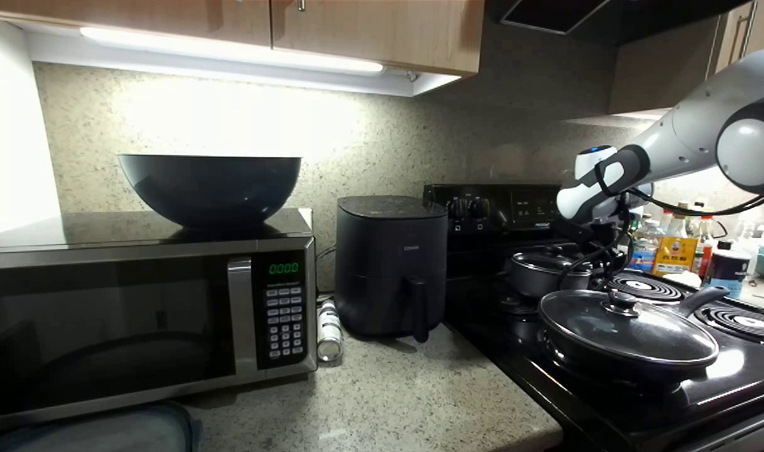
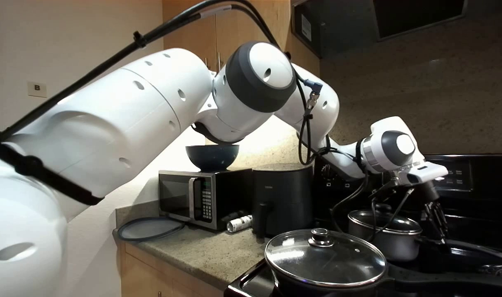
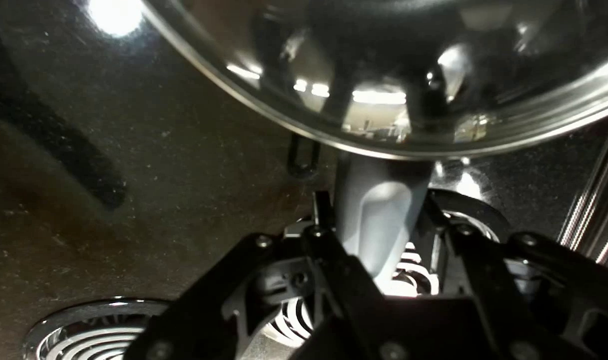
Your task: Slide the pot on the stove to the plate on the right
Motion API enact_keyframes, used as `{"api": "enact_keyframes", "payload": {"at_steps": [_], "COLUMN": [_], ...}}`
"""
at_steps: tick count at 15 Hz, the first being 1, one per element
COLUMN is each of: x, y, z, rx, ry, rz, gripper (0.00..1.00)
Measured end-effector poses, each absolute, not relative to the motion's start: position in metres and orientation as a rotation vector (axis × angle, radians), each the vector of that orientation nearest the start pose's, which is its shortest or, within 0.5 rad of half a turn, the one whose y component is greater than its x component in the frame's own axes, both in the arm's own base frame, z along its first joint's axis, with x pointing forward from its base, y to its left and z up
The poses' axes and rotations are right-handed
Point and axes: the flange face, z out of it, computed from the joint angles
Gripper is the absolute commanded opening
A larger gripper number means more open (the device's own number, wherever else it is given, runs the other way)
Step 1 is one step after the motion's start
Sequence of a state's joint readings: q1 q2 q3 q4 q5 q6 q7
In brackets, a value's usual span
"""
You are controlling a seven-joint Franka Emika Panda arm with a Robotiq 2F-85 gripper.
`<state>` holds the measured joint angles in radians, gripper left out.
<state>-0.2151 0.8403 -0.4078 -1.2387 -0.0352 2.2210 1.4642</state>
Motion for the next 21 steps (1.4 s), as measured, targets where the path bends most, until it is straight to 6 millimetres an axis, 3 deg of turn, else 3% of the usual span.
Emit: {"api": "enact_keyframes", "payload": {"at_steps": [11,12,14,15,21], "x": [0.601,0.597,0.597,0.598,0.601], "y": [-0.469,-0.472,-0.473,-0.472,-0.471], "z": [0.305,0.306,0.309,0.310,0.315], "rx": [-1.477,-1.464,-1.460,-1.461,-1.434], "ry": [3.095,3.111,3.118,3.118,3.118], "rz": [-0.490,-0.475,-0.466,-0.465,-0.477], "gripper": [0.16,0.41,0.41,0.16,0.16]}}
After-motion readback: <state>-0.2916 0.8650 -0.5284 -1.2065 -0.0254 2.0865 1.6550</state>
